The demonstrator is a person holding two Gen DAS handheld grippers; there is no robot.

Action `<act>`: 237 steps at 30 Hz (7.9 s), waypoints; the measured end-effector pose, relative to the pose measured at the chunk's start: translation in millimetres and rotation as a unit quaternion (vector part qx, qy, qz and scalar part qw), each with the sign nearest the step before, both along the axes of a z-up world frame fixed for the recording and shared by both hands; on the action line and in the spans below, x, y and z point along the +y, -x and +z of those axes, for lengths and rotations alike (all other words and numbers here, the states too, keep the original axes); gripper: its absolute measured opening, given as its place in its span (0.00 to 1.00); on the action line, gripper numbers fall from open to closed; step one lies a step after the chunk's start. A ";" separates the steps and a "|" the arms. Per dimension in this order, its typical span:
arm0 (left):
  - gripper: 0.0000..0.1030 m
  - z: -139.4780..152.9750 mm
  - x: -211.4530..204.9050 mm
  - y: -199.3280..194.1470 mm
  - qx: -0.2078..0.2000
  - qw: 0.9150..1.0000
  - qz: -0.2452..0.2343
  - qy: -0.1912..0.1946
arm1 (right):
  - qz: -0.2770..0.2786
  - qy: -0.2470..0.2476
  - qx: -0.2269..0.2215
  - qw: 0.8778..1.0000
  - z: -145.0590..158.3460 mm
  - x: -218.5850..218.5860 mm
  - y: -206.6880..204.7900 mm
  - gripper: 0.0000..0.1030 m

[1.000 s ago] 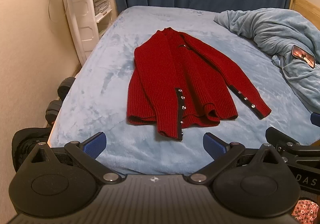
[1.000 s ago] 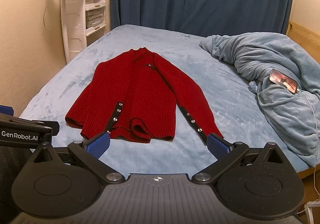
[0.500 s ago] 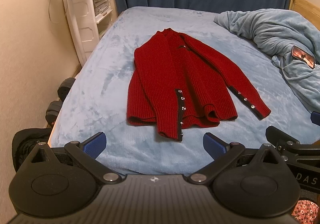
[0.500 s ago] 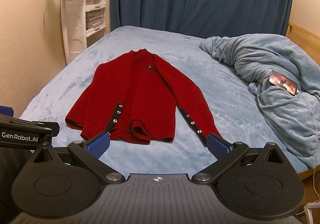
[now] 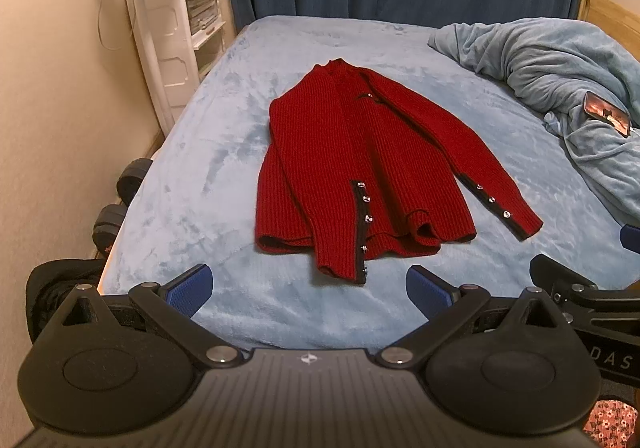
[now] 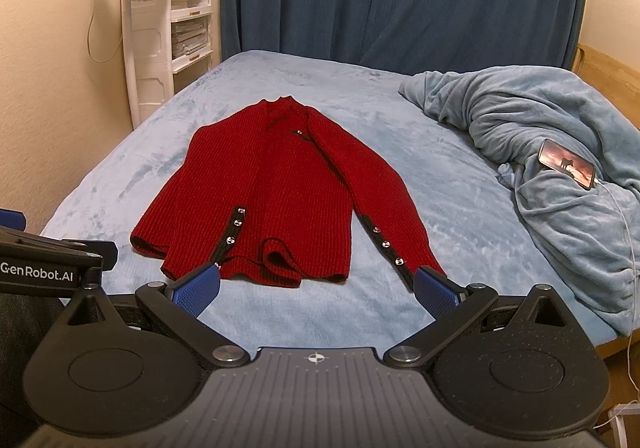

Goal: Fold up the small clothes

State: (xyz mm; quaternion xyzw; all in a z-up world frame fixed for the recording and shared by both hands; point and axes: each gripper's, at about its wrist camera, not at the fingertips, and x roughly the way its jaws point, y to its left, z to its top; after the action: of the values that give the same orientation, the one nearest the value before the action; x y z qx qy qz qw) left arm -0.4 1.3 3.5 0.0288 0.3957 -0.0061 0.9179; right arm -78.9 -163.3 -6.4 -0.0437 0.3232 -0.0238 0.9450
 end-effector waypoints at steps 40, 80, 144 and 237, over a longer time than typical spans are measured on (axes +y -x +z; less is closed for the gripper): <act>1.00 -18.9 1.1 -14.3 0.027 1.000 0.003 -0.009 | -0.001 -0.016 0.028 0.999 -17.0 -9.2 -13.8 0.99; 1.00 -151.6 -24.9 -220.7 0.198 0.979 0.025 -0.035 | -0.116 0.047 0.054 0.991 -98.9 -225.3 -401.9 0.64; 0.99 -177.8 -62.5 -198.8 0.119 0.987 -0.102 0.027 | -0.166 -0.156 0.086 0.970 -81.4 -275.0 -331.3 0.06; 0.84 -111.9 176.9 -113.7 0.086 0.975 0.193 0.066 | -0.142 -0.308 0.200 0.919 -132.1 -201.8 -142.6 0.35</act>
State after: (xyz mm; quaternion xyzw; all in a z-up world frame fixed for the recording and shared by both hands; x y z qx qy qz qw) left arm 113.3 178.2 -108.4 -0.1090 0.4697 0.1426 0.8644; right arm 63.7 -365.2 -138.5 0.2921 0.5000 -0.0478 0.8139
